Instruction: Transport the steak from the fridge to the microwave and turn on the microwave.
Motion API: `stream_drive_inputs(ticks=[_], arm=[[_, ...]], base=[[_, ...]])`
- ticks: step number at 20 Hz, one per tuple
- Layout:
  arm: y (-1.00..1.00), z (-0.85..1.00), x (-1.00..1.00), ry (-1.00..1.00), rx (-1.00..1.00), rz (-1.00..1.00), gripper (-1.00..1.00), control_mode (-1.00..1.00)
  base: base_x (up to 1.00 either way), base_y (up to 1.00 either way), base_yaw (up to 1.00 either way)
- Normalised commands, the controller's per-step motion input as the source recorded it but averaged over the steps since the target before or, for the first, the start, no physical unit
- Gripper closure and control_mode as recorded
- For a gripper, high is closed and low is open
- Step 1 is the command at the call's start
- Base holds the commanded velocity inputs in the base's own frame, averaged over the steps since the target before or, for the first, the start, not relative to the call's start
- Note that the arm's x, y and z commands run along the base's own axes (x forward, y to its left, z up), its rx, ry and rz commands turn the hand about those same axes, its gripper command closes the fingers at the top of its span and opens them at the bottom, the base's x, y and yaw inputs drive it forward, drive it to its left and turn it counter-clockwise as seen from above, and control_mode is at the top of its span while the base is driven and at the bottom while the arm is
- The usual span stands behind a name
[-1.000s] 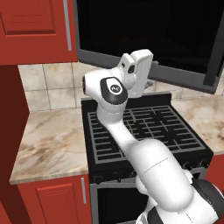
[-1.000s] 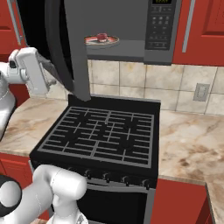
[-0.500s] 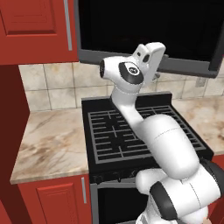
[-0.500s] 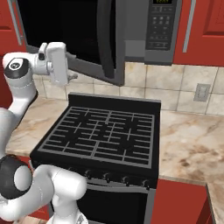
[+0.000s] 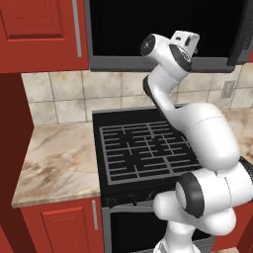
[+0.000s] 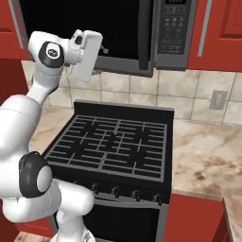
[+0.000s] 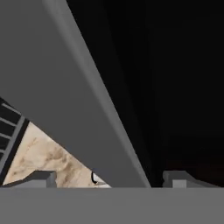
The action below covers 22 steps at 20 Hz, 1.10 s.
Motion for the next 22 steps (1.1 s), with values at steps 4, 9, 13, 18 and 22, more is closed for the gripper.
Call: stream_drive_inputs(ticks=[4, 9, 13, 18, 22], arm=[[-0.6, 0.02, 0.65, 0.3, 0.05, 0.46, -1.0, -1.0], [-0.51, -0.44, 0.89, 0.29, 0.0, 0.52, -1.0, -1.0], [-0.34, -0.67, 1.0, 0.19, 0.0, 0.62, -1.0, -1.0], [-0.36, -0.51, 0.93, 0.07, 0.0, 0.65, -1.0, -1.0], [-0.23, -0.66, -0.13, 0.0, 0.0, 0.64, -1.0, -1.0]], base=[[0.0, 0.0, 0.0], [0.0, 0.0, 0.0], [0.0, 0.0, 0.0], [0.0, 0.0, 0.0], [0.0, 0.0, 0.0]])
